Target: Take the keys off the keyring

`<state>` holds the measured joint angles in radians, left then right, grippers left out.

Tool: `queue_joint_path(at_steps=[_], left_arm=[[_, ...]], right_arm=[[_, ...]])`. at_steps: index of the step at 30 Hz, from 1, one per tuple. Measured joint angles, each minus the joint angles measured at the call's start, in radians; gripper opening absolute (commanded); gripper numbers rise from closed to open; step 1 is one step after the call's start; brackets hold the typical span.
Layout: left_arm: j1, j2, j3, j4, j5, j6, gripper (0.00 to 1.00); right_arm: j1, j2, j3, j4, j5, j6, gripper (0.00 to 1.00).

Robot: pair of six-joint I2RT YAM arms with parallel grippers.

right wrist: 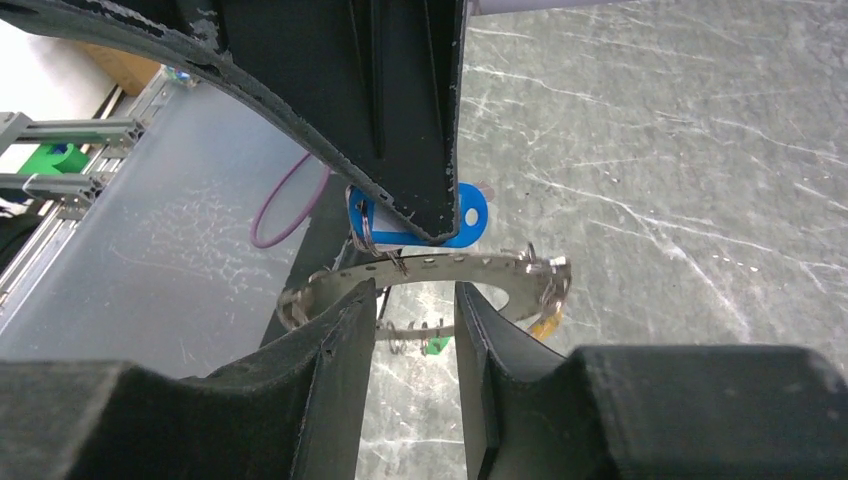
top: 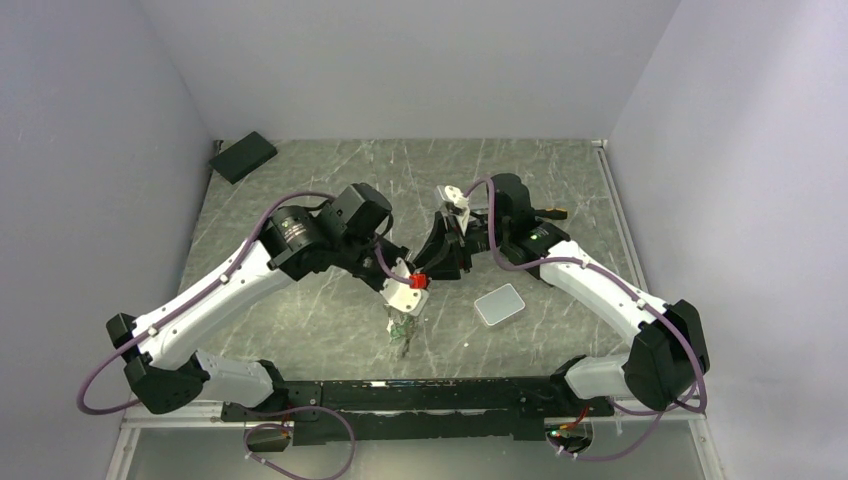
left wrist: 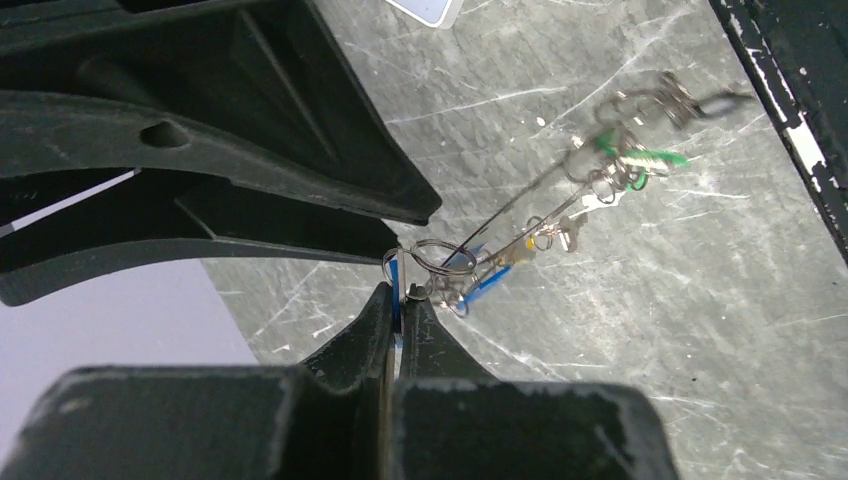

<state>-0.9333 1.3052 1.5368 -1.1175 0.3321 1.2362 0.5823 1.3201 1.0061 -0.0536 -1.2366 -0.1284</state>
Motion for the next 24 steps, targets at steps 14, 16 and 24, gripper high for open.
queue_joint_path(at_steps=[14, 16, 24], left_arm=[[-0.007, 0.021, 0.029, -0.023, -0.009, -0.129, 0.0], [-0.007, 0.021, 0.029, -0.023, -0.01, -0.133, 0.0], [-0.007, 0.021, 0.029, -0.022, -0.015, -0.152, 0.0]], right_arm=[[0.0, 0.0, -0.005, 0.04, -0.001, 0.01, 0.29], [0.004, 0.0, -0.005, 0.055, -0.003, 0.017, 0.29], [0.023, 0.0, -0.005, 0.055, -0.029, 0.008, 0.31]])
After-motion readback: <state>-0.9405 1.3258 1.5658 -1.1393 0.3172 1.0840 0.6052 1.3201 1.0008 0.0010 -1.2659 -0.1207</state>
